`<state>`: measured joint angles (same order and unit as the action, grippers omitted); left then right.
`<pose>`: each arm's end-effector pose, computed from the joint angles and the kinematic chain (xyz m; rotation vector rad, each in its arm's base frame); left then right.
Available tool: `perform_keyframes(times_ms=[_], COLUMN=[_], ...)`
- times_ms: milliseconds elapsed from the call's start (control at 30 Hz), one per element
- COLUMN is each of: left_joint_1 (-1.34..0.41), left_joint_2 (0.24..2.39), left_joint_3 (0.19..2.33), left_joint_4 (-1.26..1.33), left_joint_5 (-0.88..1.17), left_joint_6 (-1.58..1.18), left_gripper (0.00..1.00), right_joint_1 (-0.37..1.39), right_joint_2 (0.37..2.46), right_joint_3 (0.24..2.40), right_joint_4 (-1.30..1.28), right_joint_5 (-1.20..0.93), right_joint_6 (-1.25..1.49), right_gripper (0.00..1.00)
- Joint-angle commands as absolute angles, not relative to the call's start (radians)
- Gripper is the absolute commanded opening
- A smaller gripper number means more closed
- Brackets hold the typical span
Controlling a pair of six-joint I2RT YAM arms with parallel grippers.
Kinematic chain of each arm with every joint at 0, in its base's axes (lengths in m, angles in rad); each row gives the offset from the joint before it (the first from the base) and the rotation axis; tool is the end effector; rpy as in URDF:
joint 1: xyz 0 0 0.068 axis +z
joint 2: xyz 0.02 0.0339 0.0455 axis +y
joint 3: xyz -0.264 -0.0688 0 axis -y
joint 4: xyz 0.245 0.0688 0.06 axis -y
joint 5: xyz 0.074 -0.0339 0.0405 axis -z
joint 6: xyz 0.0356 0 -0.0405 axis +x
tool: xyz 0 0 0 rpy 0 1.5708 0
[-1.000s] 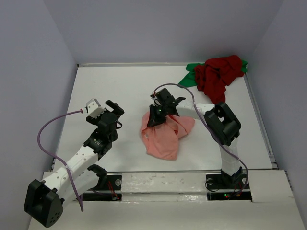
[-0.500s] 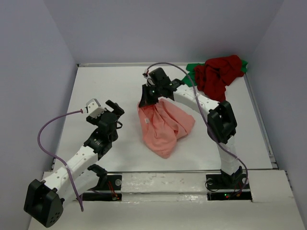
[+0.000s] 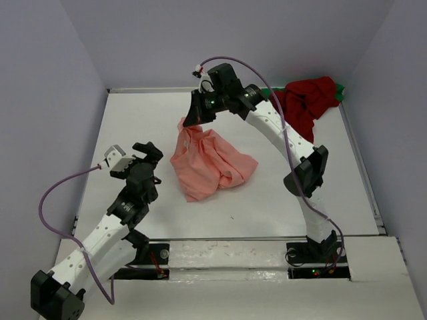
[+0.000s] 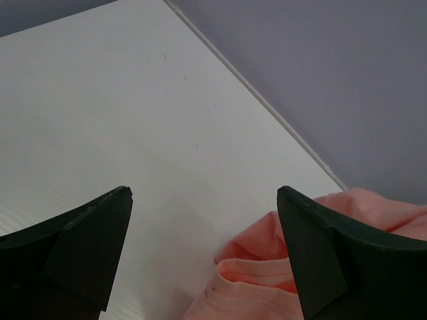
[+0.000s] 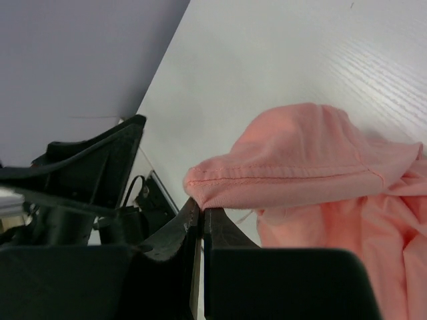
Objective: Fold and stack the t-shirts
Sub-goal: Flatten the tshirt out
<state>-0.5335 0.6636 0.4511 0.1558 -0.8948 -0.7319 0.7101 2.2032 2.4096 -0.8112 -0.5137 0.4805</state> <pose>0.1521 -0.0576 0.2776 -0.8078 1.3950 -0.2521 0.3601 0.3327 0.3757 -0.5875 2.2850 1.1956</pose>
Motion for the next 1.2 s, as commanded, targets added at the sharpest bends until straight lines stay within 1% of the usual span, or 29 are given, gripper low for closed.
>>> perform_keyframes(times_ms=[0, 67, 133, 233, 267, 367, 433, 533, 600, 667, 700, 800, 833, 867, 900, 933, 1000, 1067, 1167], left_joint_1=[-0.526, -0.526, -0.526, -0.526, -0.526, -0.526, -0.526, -0.526, -0.526, -0.526, -0.526, -0.525, -0.525, -0.526, -0.526, -0.526, -0.525, -0.526, -0.525], left_joint_2=[0.702, 0.73, 0.768, 0.804, 0.807, 0.799, 0.79, 0.784, 0.785, 0.796, 0.804, 0.811, 0.818, 0.821, 0.824, 0.827, 0.83, 0.833, 0.834], left_joint_3=[0.451, 0.468, 0.485, 0.502, 0.503, 0.495, 0.488, 0.485, 0.485, 0.489, 0.494, 0.499, 0.5, 0.502, 0.503, 0.503, 0.505, 0.506, 0.509], left_joint_4=[0.183, 0.184, 0.186, 0.181, 0.181, 0.192, 0.199, 0.209, 0.212, 0.213, 0.212, 0.213, 0.218, 0.218, 0.219, 0.221, 0.224, 0.224, 0.224], left_joint_5=[-0.936, -0.924, -0.904, -0.888, -0.884, -0.881, -0.879, -0.873, -0.864, -0.859, -0.854, -0.842, -0.838, -0.833, -0.831, -0.83, -0.822, -0.819, -0.816], left_joint_6=[-0.746, -0.736, -0.723, -0.716, -0.716, -0.713, -0.71, -0.706, -0.703, -0.698, -0.696, -0.69, -0.689, -0.687, -0.686, -0.684, -0.681, -0.678, -0.675], left_gripper=[0.99, 0.99, 0.99, 0.99, 0.99, 0.99, 0.99, 0.99, 0.99, 0.99, 0.99, 0.99, 0.99, 0.99, 0.99, 0.99, 0.99, 0.99, 0.99], right_joint_1=[0.723, 0.723, 0.723, 0.723, 0.723, 0.723, 0.713, 0.689, 0.68, 0.67, 0.67, 0.67, 0.67, 0.67, 0.67, 0.67, 0.638, 0.594, 0.584], right_joint_2=[1.976, 1.939, 1.864, 1.758, 1.684, 1.553, 1.493, 1.428, 1.425, 1.443, 1.457, 1.477, 1.489, 1.5, 1.532, 1.532, 1.598, 1.65, 1.707], right_joint_3=[2.5, 2.532, 2.516, 2.421, 2.345, 2.274, 2.24, 2.278, 2.315, 2.37, 2.385, 2.367, 2.321, 2.295, 2.261, 2.261, 2.263, 2.278, 2.273], right_joint_4=[-0.862, -0.887, -0.905, -0.878, -0.862, -0.845, -0.876, -0.974, -1.023, -1.095, -1.133, -1.17, -1.175, -1.172, -1.173, -1.177, -1.192, -1.181, -1.114], right_joint_5=[-0.58, -0.586, -0.569, -0.548, -0.548, -0.539, -0.471, -0.333, -0.286, -0.181, -0.076, 0.14, 0.298, 0.375, 0.522, 0.587, 0.703, 0.718, 0.631], right_joint_6=[0.446, 0.442, 0.428, 0.413, 0.413, 0.41, 0.391, 0.358, 0.336, 0.319, 0.318, 0.304, 0.301, 0.289, 0.281, 0.273, 0.268, 0.265, 0.249], right_gripper=[0.0, 0.0, 0.0, 0.0, 0.0, 0.0, 0.0, 0.0, 0.0, 0.0, 0.0, 0.0, 0.0, 0.0, 0.0, 0.0, 0.0, 0.0, 0.0])
